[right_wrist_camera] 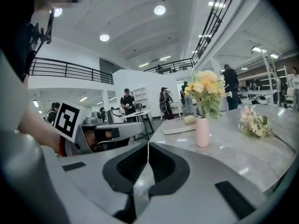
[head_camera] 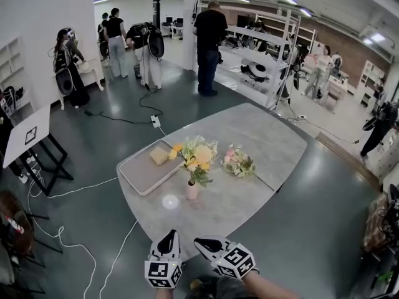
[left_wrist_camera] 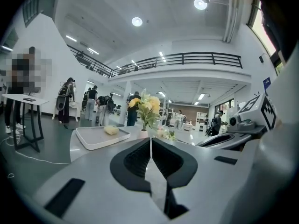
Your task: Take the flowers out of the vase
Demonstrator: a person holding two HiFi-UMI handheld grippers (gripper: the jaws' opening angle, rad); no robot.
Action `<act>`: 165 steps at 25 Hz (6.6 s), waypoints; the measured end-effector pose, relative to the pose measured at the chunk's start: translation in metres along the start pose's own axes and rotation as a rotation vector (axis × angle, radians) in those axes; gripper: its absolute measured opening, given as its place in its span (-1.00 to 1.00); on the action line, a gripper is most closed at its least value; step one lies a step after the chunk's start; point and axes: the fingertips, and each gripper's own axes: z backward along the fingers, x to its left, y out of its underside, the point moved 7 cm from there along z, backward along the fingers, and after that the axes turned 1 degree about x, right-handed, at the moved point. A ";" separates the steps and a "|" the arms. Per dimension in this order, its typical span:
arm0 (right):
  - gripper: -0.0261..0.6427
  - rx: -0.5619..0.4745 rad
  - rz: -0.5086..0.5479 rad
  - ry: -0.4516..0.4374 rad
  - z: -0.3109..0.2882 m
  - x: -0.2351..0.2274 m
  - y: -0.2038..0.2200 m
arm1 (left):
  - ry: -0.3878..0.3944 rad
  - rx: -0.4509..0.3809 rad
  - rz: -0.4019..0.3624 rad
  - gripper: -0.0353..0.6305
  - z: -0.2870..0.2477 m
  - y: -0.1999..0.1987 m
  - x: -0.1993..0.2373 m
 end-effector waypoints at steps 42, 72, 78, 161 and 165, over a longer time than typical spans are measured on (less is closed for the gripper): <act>-0.84 -0.124 -0.152 0.174 -0.026 -0.127 -0.034 | 0.056 0.043 -0.044 -0.82 -0.103 0.008 0.009; -0.44 -0.141 -0.122 0.186 -0.099 -0.176 -0.061 | 0.015 0.059 -0.026 -0.82 -0.140 0.023 0.044; -0.44 -0.133 -0.071 0.210 -0.108 -0.171 -0.071 | 0.017 0.065 -0.024 -0.82 -0.143 0.023 0.044; -0.83 -0.293 0.119 0.197 -0.083 -0.170 -0.142 | 0.020 -0.043 -0.031 -0.82 -0.156 -0.036 0.028; -0.83 -0.302 0.132 0.191 -0.075 -0.166 -0.150 | 0.023 -0.050 -0.026 -0.82 -0.154 -0.043 0.022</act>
